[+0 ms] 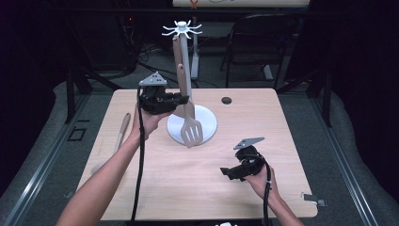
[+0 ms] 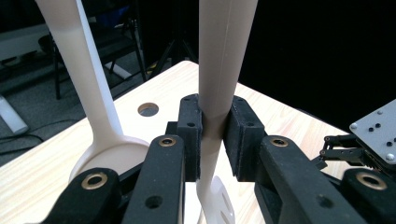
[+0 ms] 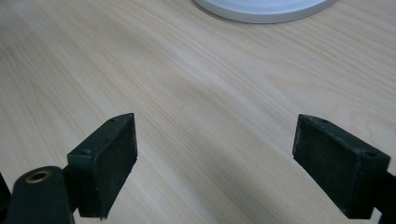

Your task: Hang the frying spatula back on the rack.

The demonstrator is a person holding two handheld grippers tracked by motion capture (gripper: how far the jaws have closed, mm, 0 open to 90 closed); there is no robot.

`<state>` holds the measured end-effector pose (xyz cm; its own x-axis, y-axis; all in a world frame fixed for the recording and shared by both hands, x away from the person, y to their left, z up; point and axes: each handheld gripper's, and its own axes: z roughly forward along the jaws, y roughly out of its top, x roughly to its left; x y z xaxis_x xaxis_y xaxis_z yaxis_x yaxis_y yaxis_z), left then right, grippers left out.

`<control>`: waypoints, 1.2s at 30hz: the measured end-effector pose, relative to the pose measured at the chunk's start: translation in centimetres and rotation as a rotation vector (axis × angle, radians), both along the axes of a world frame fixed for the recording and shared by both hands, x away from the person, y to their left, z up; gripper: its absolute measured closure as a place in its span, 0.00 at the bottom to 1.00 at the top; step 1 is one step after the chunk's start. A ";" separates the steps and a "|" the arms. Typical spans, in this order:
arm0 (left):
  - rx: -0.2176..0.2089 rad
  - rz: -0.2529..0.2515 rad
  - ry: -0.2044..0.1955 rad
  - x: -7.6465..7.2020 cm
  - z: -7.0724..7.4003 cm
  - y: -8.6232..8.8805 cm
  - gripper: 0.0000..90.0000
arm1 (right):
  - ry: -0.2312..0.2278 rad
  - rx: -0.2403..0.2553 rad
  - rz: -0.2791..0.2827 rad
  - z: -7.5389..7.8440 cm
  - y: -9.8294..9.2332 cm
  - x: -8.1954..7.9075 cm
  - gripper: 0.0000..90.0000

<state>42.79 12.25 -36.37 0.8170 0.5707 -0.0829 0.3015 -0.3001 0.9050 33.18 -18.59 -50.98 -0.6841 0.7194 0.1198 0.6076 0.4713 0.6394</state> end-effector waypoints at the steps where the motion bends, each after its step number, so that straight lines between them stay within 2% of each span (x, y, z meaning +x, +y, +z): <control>1: 0.001 -0.002 -0.003 0.1 0.2 -0.1 0.86 | -0.004 0.006 -0.002 -0.1 0.0 0.0 0.15; 23: 0.009 -0.014 -0.031 1.5 1.9 -0.9 0.86 | -0.003 -0.005 -0.001 -0.1 0.0 0.0 0.15; 36: 0.036 -0.014 -0.039 2.8 3.3 -1.8 0.86 | -0.002 -0.008 -0.001 -0.1 0.0 0.0 0.15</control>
<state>45.64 10.42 -33.11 0.8269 0.5615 -0.0302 0.2616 -0.3367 0.9046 33.23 -18.63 -51.08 -0.6837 0.7210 0.1128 0.6066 0.4756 0.6370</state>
